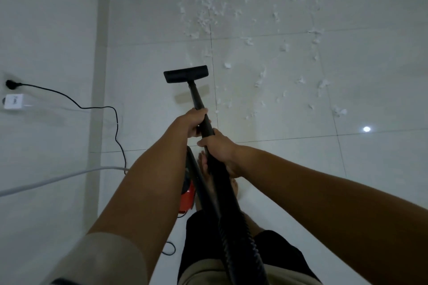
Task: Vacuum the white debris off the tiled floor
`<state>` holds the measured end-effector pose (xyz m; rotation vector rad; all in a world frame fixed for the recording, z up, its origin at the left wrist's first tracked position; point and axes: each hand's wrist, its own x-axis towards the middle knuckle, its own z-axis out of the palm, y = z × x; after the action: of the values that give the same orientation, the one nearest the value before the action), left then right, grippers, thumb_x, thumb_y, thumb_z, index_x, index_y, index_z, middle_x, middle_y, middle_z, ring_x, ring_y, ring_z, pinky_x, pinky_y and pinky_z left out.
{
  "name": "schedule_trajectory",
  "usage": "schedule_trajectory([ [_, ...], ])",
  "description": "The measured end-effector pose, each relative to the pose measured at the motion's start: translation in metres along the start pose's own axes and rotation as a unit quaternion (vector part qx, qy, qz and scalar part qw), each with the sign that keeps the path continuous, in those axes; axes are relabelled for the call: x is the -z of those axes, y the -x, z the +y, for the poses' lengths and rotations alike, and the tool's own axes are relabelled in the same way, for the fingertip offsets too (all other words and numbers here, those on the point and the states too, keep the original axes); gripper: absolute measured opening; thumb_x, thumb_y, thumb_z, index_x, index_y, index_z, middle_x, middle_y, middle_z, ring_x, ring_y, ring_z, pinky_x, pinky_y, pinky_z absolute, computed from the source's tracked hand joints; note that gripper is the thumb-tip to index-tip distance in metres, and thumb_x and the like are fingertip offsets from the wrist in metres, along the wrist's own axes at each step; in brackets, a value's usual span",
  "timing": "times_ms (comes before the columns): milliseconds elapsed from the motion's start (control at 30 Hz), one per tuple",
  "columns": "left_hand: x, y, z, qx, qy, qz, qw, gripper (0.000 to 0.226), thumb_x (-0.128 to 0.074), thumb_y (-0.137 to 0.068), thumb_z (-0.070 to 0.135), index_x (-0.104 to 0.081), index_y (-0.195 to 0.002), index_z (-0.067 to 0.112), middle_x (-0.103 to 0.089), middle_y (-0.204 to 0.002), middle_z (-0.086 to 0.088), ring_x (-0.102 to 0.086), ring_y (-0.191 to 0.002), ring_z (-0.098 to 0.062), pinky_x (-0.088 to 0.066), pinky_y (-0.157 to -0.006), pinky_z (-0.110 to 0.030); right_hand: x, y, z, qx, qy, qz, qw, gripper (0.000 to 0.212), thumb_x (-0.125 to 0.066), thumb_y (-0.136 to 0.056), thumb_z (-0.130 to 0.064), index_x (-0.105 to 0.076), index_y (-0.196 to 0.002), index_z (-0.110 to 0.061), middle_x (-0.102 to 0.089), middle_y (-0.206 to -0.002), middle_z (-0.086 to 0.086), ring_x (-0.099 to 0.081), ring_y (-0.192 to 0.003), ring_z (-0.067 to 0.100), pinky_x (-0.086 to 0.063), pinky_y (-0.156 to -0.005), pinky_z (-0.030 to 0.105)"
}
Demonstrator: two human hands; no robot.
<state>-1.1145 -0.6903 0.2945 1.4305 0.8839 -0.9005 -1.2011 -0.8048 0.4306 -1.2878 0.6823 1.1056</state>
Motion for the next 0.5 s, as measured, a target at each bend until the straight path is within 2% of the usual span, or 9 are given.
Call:
schedule_trajectory([
  [100, -0.004, 0.004, -0.008, 0.011, -0.015, 0.004, 1.0, 0.029, -0.051, -0.107, 0.031, -0.05, -0.127, 0.01, -0.064, -0.101, -0.01, -0.062, -0.095, -0.023, -0.052, -0.089, -0.042, 0.002, -0.003, 0.007, 0.005, 0.022, 0.01, 1.0, 0.041, -0.045, -0.102, -0.01, -0.037, -0.141, -0.022, -0.05, -0.066, 0.011, -0.05, -0.042, 0.016, -0.05, -0.039, 0.022],
  [233, -0.007, 0.005, -0.014, 0.022, -0.029, 0.002, 0.999, 0.03, -0.049, -0.108, 0.033, -0.049, -0.128, 0.011, -0.064, -0.102, -0.011, -0.061, -0.101, -0.026, -0.052, -0.09, -0.043, -0.001, -0.004, 0.014, -0.008, 0.011, 0.024, 1.0, 0.038, -0.045, -0.103, -0.011, -0.038, -0.139, -0.021, -0.052, -0.066, 0.01, -0.051, -0.041, 0.015, -0.05, -0.04, 0.021],
  [300, -0.01, 0.004, -0.015, 0.028, -0.033, -0.001, 0.999, 0.031, -0.049, -0.108, 0.034, -0.048, -0.128, 0.011, -0.064, -0.103, -0.011, -0.062, -0.096, -0.024, -0.052, -0.084, -0.041, 0.001, -0.011, 0.015, -0.013, 0.028, 0.04, 0.999, 0.032, -0.048, -0.104, -0.016, -0.041, -0.135, -0.018, -0.055, -0.075, 0.011, -0.053, -0.051, 0.015, -0.054, -0.048, 0.023],
  [433, -0.019, -0.004, -0.022, 0.047, -0.033, -0.001, 0.998, 0.033, -0.051, -0.107, 0.034, -0.049, -0.13, 0.01, -0.065, -0.103, -0.012, -0.063, -0.092, -0.023, -0.053, -0.08, -0.039, 0.005, -0.024, 0.019, -0.037, 0.032, 0.05, 0.998, 0.035, -0.05, -0.1, -0.022, -0.043, -0.135, -0.022, -0.058, -0.091, 0.014, -0.058, -0.074, 0.023, -0.059, -0.083, 0.042],
  [467, -0.02, -0.007, -0.026, 0.053, -0.034, 0.0, 0.998, 0.033, -0.051, -0.107, 0.034, -0.049, -0.129, 0.01, -0.066, -0.103, -0.012, -0.063, -0.092, -0.023, -0.053, -0.08, -0.039, 0.006, -0.026, 0.021, -0.048, 0.029, 0.052, 0.997, 0.035, -0.05, -0.1, -0.023, -0.043, -0.135, -0.023, -0.058, -0.091, 0.014, -0.058, -0.075, 0.023, -0.059, -0.085, 0.043],
  [500, -0.021, -0.009, -0.031, 0.059, -0.038, 0.001, 0.998, 0.033, -0.051, -0.107, 0.035, -0.049, -0.129, 0.01, -0.066, -0.102, -0.011, -0.064, -0.091, -0.023, -0.054, -0.079, -0.038, 0.007, -0.028, 0.023, -0.059, 0.022, 0.053, 0.997, 0.033, -0.049, -0.101, -0.023, -0.044, -0.135, -0.022, -0.057, -0.088, 0.013, -0.058, -0.071, 0.022, -0.06, -0.081, 0.04],
])
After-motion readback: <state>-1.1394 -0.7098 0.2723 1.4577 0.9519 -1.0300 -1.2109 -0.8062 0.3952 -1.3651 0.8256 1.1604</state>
